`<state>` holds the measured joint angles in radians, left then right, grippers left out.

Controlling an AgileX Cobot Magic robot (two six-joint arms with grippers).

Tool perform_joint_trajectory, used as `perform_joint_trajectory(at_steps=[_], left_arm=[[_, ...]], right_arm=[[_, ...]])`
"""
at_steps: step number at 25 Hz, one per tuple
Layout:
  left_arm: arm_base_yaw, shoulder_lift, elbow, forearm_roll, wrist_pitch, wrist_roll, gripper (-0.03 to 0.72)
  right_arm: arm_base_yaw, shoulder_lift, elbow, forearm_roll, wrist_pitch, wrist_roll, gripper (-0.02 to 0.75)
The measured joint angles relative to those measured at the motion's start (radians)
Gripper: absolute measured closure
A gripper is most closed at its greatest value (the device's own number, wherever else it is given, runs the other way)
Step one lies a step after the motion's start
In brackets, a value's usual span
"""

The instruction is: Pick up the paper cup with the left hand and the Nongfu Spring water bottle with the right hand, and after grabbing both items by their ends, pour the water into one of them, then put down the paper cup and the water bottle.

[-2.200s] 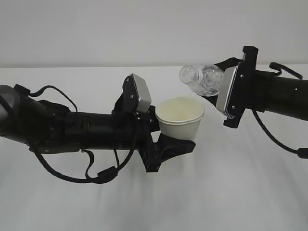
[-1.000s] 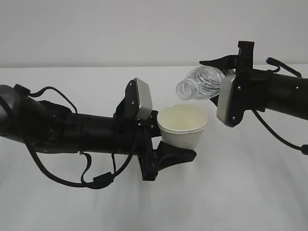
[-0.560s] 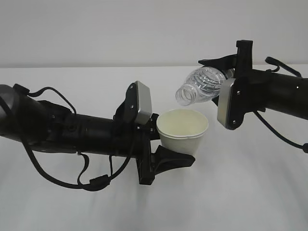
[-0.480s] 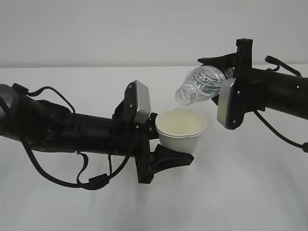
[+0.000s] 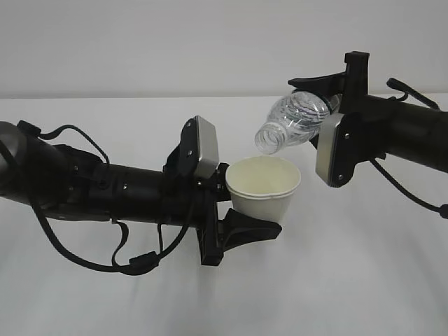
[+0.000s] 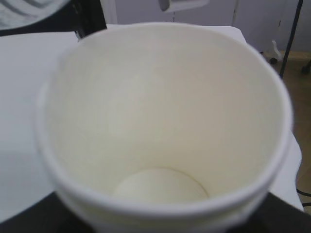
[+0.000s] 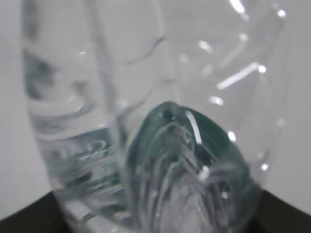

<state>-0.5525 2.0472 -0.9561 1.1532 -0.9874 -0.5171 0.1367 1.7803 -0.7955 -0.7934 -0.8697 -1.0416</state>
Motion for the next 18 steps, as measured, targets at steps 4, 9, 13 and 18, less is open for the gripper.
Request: perform_joint_trajectory(at_steps=[4, 9, 13, 18], left_arm=[[0.000, 0.000, 0.000, 0.000, 0.000, 0.000, 0.242], [0.000, 0.000, 0.000, 0.000, 0.000, 0.000, 0.243], [0.000, 0.000, 0.000, 0.000, 0.000, 0.000, 0.244], [0.000, 0.000, 0.000, 0.000, -0.002, 0.000, 0.244]], right_arm=[[0.000, 0.000, 0.000, 0.008, 0.000, -0.020, 0.291], [0.000, 0.000, 0.000, 0.018, 0.000, -0.053, 0.291], [0.000, 0.000, 0.000, 0.039, -0.001, -0.087, 0.291], [0.000, 0.000, 0.000, 0.045, -0.001, -0.108, 0.291]])
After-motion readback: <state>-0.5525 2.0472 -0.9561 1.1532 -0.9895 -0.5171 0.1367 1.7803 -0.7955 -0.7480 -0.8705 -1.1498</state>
